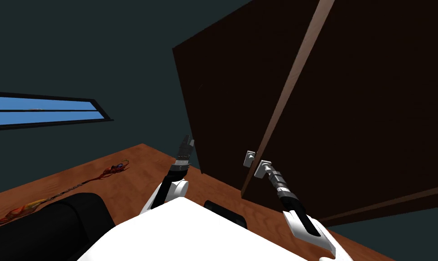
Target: Pull the door open
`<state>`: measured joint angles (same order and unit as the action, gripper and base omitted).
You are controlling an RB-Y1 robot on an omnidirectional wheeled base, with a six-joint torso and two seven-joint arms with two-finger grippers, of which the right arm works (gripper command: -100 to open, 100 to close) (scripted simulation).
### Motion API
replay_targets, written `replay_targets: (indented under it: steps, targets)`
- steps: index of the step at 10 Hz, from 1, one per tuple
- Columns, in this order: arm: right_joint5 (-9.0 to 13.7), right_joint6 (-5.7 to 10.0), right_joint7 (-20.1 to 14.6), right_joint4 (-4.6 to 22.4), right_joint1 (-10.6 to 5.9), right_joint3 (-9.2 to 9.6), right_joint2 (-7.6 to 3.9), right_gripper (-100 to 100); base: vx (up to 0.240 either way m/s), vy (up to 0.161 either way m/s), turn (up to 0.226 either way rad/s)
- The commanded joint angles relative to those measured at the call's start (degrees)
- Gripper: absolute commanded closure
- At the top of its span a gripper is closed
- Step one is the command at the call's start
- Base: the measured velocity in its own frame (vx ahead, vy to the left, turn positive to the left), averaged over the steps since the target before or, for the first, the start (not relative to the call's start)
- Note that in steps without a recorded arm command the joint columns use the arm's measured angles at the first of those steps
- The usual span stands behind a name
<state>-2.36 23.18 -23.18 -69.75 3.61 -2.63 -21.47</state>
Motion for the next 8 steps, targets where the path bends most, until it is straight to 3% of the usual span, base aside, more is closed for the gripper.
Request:
replay_targets:
  steps: [1,4,5,8]
  targets:
    - [0.0,-0.06,0.0,0.1,0.19,0.03,0.01,100,-0.03,-0.019,0.02]
    - [0.0,-0.06,0.0,0.1,0.19,0.03,0.01,100,-0.013,-0.001,-0.004]
    - [-0.1,0.28,-0.6,0.1,1.22,0.32,-0.73,100,-0.085,-0.053,0.015]
    - [-0.2,1.13,-1.7,-0.5,2.32,1.09,-1.96,100,-0.159,-0.095,0.05]
